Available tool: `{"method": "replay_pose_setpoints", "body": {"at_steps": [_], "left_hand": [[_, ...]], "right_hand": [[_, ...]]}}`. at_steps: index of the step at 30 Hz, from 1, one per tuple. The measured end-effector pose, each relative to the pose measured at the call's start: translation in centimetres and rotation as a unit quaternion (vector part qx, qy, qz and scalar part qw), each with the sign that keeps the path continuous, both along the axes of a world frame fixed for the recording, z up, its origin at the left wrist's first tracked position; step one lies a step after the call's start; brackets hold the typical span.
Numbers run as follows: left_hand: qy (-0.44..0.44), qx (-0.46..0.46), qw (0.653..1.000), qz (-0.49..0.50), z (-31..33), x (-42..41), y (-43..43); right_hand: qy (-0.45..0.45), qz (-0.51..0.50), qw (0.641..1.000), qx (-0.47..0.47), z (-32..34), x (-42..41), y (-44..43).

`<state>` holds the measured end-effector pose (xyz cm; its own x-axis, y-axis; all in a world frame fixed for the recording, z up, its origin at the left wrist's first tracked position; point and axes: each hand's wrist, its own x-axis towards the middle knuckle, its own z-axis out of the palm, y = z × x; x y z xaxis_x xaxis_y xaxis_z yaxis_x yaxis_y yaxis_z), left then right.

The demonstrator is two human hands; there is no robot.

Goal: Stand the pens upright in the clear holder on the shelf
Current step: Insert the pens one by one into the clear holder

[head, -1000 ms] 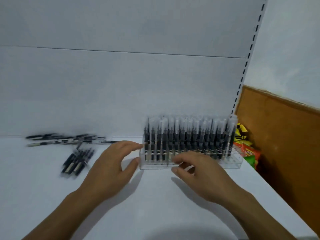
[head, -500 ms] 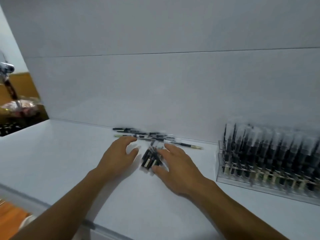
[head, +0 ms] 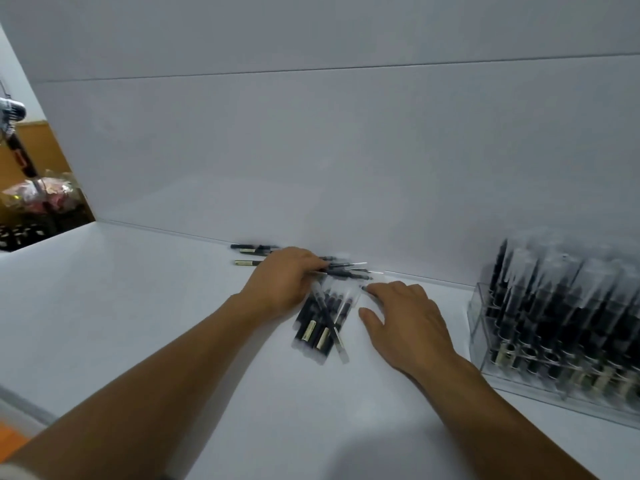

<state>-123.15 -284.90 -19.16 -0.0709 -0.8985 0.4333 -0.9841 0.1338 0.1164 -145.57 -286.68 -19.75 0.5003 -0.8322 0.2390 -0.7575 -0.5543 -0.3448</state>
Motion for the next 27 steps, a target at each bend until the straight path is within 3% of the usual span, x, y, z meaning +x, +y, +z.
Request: {"method": "replay_pose_setpoints", "body": {"at_steps": [6,11,15,20,27], "left_hand": [[-0.057,-0.029,0.998,-0.006,1.0,0.1,0.7],[0.015,-0.04,0.993,0.112,2.2,0.3,3.3],[0.073,-0.003,0.974,0.215,2.9,0.4,6.5],[0.353,0.048,0.913,0.197,2.5,-1.6,10.0],[0.526,0.029,0.839,0.14,2.2,-4.5,10.3]], "right_hand": [[-0.074,-0.018,0.997,0.01,0.0,0.0,0.1],[-0.175,-0.048,0.98,0.079,0.4,-0.5,0.6],[-0.209,-0.014,0.971,0.114,0.6,-0.3,1.3],[-0.172,0.03,0.977,0.126,0.9,0.4,2.9],[-0.04,0.052,0.996,0.062,1.6,0.8,4.7]]}}
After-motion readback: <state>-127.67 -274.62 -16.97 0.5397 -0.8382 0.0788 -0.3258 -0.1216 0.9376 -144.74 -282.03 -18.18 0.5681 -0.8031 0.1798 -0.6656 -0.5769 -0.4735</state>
